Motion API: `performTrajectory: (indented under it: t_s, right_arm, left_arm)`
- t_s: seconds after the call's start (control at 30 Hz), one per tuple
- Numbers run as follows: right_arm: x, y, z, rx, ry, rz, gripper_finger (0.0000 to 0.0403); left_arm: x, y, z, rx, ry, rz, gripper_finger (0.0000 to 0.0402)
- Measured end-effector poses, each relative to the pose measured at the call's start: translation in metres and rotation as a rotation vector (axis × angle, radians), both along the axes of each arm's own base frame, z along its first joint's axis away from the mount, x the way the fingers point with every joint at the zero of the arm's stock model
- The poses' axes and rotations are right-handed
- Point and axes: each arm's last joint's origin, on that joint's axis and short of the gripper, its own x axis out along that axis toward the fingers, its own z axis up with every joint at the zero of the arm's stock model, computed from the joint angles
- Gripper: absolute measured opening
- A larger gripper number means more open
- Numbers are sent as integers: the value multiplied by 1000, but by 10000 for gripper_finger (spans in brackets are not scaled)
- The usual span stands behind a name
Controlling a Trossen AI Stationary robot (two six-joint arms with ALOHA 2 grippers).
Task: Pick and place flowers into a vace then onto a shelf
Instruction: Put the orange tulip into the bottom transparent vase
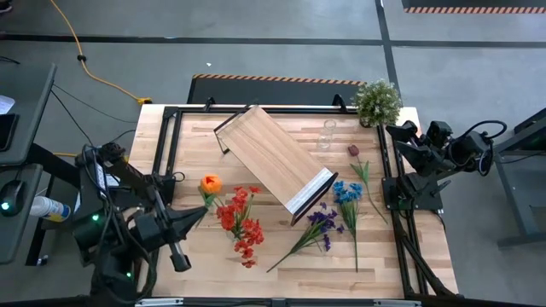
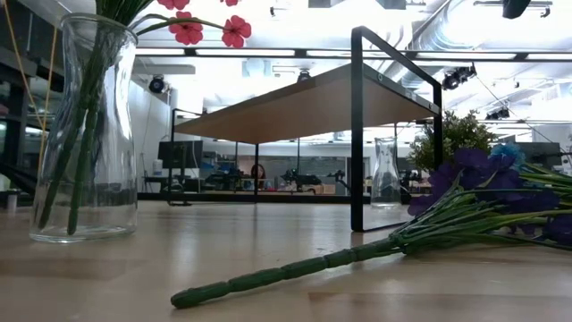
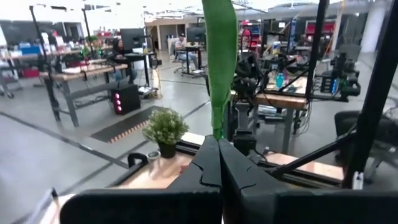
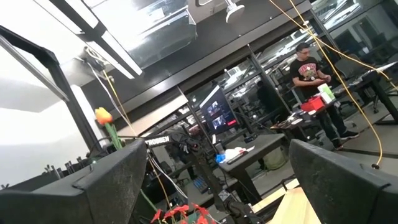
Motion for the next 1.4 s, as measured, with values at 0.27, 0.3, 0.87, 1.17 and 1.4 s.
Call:
performTrajectory:
  t_s: [0.27,0.3,0.87,1.17,1.4]
  right_arm:
    - [0,0,0,3,4,-15,381]
    - [0,0,0,4,4,-16,381]
    - [0,-2,0,21,10,-52,381]
    - [0,-2,-1,21,11,-53,381]
    - [0,-2,-1,20,13,-52,381]
  left_arm:
    - [-3,6,6,43,25,0,20]
    - [-4,7,6,40,24,-1,20]
    - [13,-13,-2,-54,-29,14,20]
    - [34,-11,6,-81,-49,79,20]
    - [46,-10,18,-69,-43,114,20]
